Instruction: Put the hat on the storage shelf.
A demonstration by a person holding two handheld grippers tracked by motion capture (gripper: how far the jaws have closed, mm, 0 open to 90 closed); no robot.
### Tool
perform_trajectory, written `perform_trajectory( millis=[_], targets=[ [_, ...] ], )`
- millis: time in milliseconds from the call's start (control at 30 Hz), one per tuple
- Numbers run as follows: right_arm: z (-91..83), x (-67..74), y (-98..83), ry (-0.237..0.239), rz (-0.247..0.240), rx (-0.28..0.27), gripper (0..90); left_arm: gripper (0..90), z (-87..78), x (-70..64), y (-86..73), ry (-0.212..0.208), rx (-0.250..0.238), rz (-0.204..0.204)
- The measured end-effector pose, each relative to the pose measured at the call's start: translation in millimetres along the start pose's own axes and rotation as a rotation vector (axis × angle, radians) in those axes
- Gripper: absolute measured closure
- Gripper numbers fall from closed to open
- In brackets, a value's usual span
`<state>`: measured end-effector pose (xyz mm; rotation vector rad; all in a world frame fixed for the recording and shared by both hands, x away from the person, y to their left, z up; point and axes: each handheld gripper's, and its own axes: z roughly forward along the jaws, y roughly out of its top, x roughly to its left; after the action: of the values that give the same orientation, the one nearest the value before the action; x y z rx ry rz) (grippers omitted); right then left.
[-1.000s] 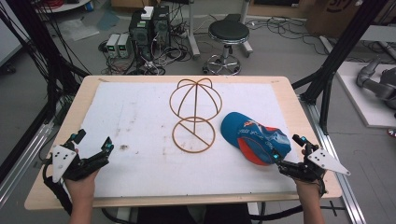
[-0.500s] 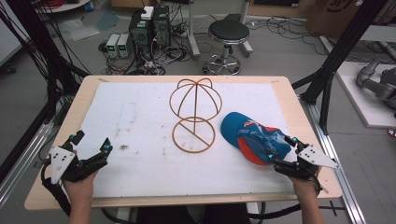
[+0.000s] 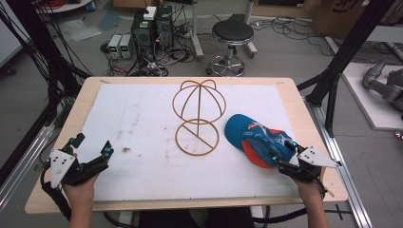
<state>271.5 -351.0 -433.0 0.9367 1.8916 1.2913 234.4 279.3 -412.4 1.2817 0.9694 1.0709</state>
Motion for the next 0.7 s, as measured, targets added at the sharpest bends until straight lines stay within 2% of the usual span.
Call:
perform_trajectory(
  millis=[33, 100, 133, 200, 233, 267, 300, 333, 367, 433, 567, 700],
  targets=[
    [1.0, 0.7, -0.4, 0.0, -0.014, 0.011, 42.1, 12.3, 0.1, 0.1, 0.0, -0.001, -0.001, 0.0],
    [1.2, 0.7, -0.3, 0.001, -0.02, 0.017, 45.0, 12.3, 0.2, 0.1, -0.1, 0.0, 0.0, 0.0],
    [0.9, 1.3, -0.3, 0.0, -0.026, 0.024, 52.7, 12.3, 0.2, 0.1, -0.1, -0.001, 0.0, 0.0],
    [0.8, 1.3, -0.1, -0.001, -0.026, 0.027, 56.2, 12.3, 0.3, 0.1, -0.2, -0.001, 0.0, 0.0],
    [0.0, 1.1, 0.1, 0.0, -0.022, 0.037, 63.1, 12.3, 0.2, 0.2, -0.2, -0.002, 0.001, 0.0],
    [0.0, 1.1, 0.1, 0.0, -0.022, 0.037, 63.1, 12.3, 0.2, 0.1, -0.3, -0.002, 0.001, 0.0],
    [-0.4, 0.5, 0.1, -0.002, -0.015, 0.042, 70.2, 12.3, 0.3, 0.0, -0.3, -0.001, 0.0, 0.0],
    [-0.4, -0.1, 0.1, -0.009, -0.017, 0.037, 73.6, 12.3, 0.2, 0.0, -0.3, -0.001, 0.002, 0.001],
    [-0.4, -0.1, 0.1, -0.009, -0.017, 0.037, 73.6, 12.3, 0.2, 0.0, -0.3, -0.001, 0.002, 0.001],
    [-2.2, 0.7, 1.2, -0.049, 0.003, 0.031, 81.6, 12.4, 0.2, 0.0, -0.3, -0.001, 0.003, 0.001],
    [-2.7, 1.3, 2.5, -0.066, 0.024, 0.019, 87.1, 12.4, 0.3, 0.0, -0.6, 0.001, 0.004, 0.001],
    [-3.4, 2.8, 4.7, -0.087, 0.055, -0.008, 88.0, 12.5, 0.3, -0.1, -0.6, 0.001, 0.005, 0.002]
  ],
)
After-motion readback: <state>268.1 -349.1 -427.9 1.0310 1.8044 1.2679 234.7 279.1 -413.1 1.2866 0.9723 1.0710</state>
